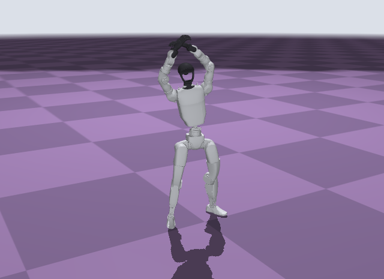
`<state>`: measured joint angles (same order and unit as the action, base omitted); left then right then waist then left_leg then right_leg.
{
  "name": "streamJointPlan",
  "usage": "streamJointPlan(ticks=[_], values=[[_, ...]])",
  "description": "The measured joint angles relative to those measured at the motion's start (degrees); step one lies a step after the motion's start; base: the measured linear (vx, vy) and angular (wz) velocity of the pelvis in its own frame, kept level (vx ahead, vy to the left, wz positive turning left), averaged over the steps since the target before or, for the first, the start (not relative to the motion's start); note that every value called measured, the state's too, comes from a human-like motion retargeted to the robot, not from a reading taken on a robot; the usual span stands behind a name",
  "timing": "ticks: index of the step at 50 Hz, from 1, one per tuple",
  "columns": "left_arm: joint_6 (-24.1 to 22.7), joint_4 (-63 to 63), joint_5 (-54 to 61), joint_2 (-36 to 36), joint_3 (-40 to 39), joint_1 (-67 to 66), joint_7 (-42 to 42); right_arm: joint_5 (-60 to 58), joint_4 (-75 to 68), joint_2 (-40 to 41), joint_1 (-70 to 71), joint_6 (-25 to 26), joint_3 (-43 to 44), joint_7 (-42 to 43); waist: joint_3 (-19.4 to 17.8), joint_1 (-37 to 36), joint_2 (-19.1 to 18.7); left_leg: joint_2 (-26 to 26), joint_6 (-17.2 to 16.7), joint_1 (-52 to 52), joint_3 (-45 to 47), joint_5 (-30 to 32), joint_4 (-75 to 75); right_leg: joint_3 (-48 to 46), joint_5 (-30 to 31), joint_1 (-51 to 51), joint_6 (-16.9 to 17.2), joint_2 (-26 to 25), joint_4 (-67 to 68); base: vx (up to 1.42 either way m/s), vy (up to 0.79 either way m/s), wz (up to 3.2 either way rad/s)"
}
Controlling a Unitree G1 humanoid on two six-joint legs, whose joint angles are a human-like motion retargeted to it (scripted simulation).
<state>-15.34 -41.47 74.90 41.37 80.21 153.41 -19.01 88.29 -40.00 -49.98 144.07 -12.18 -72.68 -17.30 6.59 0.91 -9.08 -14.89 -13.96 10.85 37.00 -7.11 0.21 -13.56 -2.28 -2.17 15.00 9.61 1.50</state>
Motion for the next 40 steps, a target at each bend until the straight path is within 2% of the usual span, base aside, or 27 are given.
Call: streamJointPlan(ticks=[13, 28, 38, 40], values=[[1.68, 1.11, -4.75, -4.49, 0.00, -0.06, 1.25, -2.93, 3.85, -4.51, -8.60, -2.37, 10.09, 1.63, -1.44, 5.01, -8.24, 0.34, 1.01, -0.21, -0.56, 0.63, 0.10, -0.27, -0.86, -0.12, 0.00, 0.65, 0.60, 0.00, -0.01, 0.00], [4.33, 2.36, -9.01, -7.33, 0.00, -1.78, -1.28, -6.28, 5.60, -4.62, -19.38, -3.06, 21.88, 2.50, -2.18, 11.13, -17.56, 2.35, -0.15, -1.50, -1.63, 1.49, -0.10, -1.02, -1.14, 0.26, 0.00, 2.97, 0.48, 0.00, 0.00, 0.00], [5.90, 2.33, -13.25, -10.32, 0.00, -0.71, -2.48, -5.75, 6.11, -4.71, -24.30, -3.93, 28.49, 2.55, -3.62, 13.84, -19.79, 3.35, -0.72, -1.88, -1.85, 2.24, -0.41, -1.06, -1.20, 0.53, 0.00, 3.92, 0.36, 0.00, 0.00, 0.00], [7.04, 2.90, -14.70, -9.87, 0.00, -1.36, -2.77, -5.18, 5.22, -1.65, -27.12, -1.28, 34.42, 1.39, -3.87, 15.52, -19.79, 3.41, -0.89, -1.67, -1.94, 2.29, -0.31, -1.03, -1.27, 0.27, 0.00, 4.02, 0.42, 0.00, 0.00, 0.00]])
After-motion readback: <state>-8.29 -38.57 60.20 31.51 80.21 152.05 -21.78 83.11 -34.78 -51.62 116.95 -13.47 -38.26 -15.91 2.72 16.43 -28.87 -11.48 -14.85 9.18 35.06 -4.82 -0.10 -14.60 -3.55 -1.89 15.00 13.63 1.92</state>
